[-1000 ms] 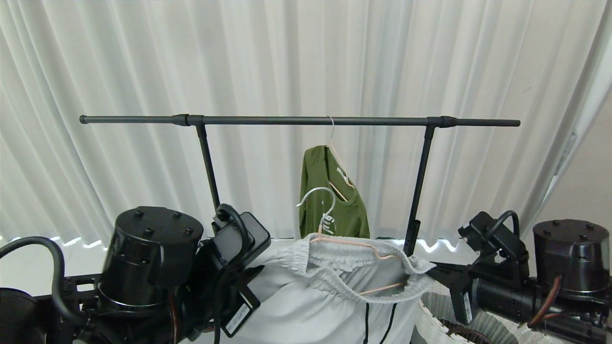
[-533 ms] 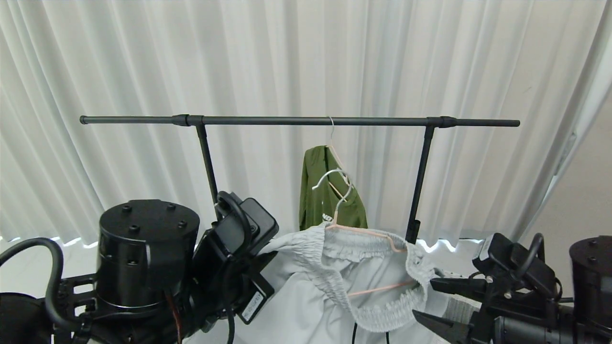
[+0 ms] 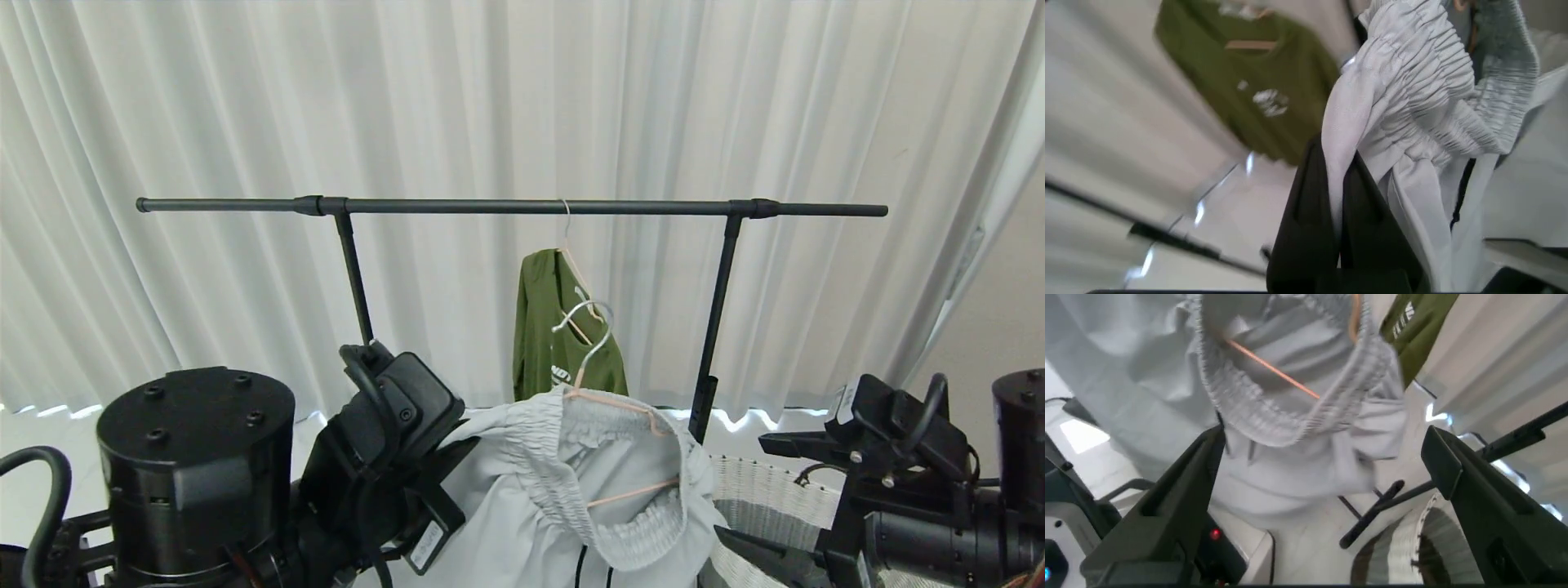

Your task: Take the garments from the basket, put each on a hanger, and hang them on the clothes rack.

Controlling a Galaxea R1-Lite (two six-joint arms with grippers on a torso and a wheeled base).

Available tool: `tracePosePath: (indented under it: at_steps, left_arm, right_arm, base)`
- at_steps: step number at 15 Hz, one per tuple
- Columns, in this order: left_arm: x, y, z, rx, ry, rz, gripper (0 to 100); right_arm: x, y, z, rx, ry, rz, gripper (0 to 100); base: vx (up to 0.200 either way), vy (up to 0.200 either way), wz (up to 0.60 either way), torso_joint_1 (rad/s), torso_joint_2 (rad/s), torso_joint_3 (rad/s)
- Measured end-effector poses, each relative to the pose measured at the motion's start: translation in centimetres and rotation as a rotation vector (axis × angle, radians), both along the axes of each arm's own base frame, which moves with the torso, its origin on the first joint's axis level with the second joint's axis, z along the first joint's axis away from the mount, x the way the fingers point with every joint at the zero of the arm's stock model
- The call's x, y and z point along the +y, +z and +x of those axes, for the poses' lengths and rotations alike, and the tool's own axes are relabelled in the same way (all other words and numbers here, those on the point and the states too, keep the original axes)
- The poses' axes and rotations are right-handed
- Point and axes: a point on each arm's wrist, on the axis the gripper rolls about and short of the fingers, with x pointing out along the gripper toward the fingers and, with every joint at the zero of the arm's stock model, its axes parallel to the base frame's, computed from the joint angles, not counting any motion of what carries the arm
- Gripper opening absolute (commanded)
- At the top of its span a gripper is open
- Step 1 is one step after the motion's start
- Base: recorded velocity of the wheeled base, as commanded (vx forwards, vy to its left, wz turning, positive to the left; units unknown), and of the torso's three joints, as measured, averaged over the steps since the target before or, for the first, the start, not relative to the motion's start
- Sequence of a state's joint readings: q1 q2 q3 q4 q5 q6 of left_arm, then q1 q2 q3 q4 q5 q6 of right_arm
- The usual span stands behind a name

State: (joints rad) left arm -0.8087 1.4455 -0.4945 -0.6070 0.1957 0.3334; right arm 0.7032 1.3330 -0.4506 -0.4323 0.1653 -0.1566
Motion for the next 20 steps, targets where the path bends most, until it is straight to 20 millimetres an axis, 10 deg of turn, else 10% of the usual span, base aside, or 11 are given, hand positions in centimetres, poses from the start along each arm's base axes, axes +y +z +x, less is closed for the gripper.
tracePosePath:
  at_steps: [5, 17, 18, 20]
  left_arm:
    - [0.1, -0.5, -1.1, -0.023, -0.155, -0.046, 0]
    - [-0.4, 0.2, -2.6, -0.043, -0.265, -0.085, 0]
    - [-0.4, 0.3, -2.6, -0.043, -0.265, -0.085, 0]
    - [-0.4, 0.3, -2.7, -0.044, -0.265, -0.086, 0]
  right_arm:
    - [1.6, 2.1, 1.9, -0.004, 0.231, 0.001, 100]
    - [3.5, -0.1, 4.2, 0.066, 0.357, -0.086, 100]
    - [3.5, -0.2, 4.2, 0.067, 0.358, -0.088, 0]
    - [3.5, -0.3, 4.2, 0.06, 0.363, -0.093, 0]
  base:
    - [0.0, 0.0, 0.0, 0.0, 0.0, 0.0]
    - [0.0, 0.0, 0.0, 0.0, 0.0, 0.0]
    - [0.0, 0.0, 0.0, 0.0, 0.0, 0.0]
    - [0.0, 0.0, 0.0, 0.0, 0.0, 0.0]
